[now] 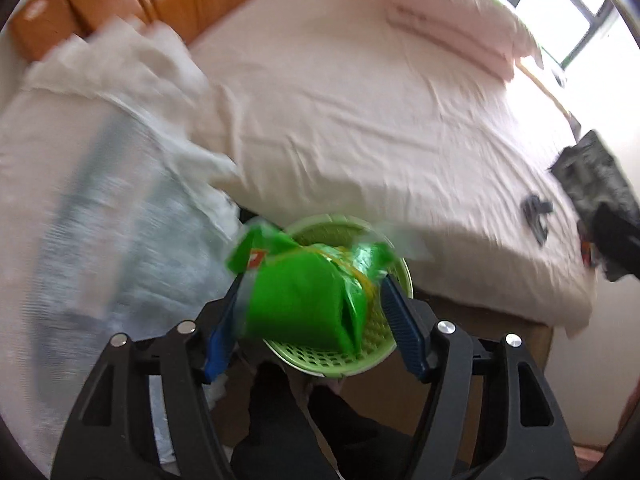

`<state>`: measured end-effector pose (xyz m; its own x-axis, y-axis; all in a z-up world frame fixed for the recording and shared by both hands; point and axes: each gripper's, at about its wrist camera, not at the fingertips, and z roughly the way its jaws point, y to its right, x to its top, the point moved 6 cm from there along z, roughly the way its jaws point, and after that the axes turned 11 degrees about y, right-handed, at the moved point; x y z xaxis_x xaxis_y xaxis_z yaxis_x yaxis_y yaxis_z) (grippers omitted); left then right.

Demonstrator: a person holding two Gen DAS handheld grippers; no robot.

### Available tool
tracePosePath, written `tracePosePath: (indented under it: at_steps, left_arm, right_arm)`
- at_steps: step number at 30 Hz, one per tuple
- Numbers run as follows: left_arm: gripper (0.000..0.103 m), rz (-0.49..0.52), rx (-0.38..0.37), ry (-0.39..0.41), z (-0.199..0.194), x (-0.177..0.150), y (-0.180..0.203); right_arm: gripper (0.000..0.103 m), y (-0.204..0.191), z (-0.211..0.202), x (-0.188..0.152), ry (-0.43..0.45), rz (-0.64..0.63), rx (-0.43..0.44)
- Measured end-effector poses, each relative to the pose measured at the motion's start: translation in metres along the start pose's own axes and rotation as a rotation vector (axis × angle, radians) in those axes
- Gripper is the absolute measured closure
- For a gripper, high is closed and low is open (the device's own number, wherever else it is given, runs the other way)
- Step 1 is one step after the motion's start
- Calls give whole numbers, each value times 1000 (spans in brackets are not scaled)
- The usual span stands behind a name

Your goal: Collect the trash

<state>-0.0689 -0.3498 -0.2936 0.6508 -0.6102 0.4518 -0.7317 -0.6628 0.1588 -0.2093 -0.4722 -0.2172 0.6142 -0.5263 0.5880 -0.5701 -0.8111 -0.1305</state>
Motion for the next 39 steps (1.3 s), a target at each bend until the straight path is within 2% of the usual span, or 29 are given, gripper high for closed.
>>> tracePosePath:
  at_steps: [4, 10, 14, 18, 21, 23, 28, 32, 34, 39]
  left_arm:
    - [32, 18, -6, -72, 31, -17, 14]
    - [26, 17, -1, -65, 30, -17, 21]
    - [18, -2, 27, -16, 4, -8, 12]
    - [10, -17, 86, 35, -26, 0, -6]
    - [8, -32, 134, 54, -43, -1, -22]
    - [8, -51, 152, 56, -51, -4, -31]
    - [8, -94, 178, 52, -61, -9, -50]
    - [8, -98, 215, 97, -83, -1, -62]
    - [8, -103, 235, 137, -101, 8, -68]
    - [8, -127, 319, 312, -177, 47, -89]
  right_arm:
    - [33, 16, 6, -16, -29, 20, -10]
    - [33, 22, 9, -17, -24, 18, -3]
    - [31, 21, 14, -15, -10, 11, 17]
    - [30, 16, 39, -24, -42, 13, 59]
    - [26, 7, 64, -39, -102, 15, 93]
    - [12, 2, 80, -51, -143, 13, 94]
    - [10, -15, 95, -67, -202, -4, 93]
    - [7, -30, 79, -49, -162, -18, 100]
    - [7, -43, 63, -27, -119, -26, 112]
    - [2, -88, -5, 49, 74, -103, 118]
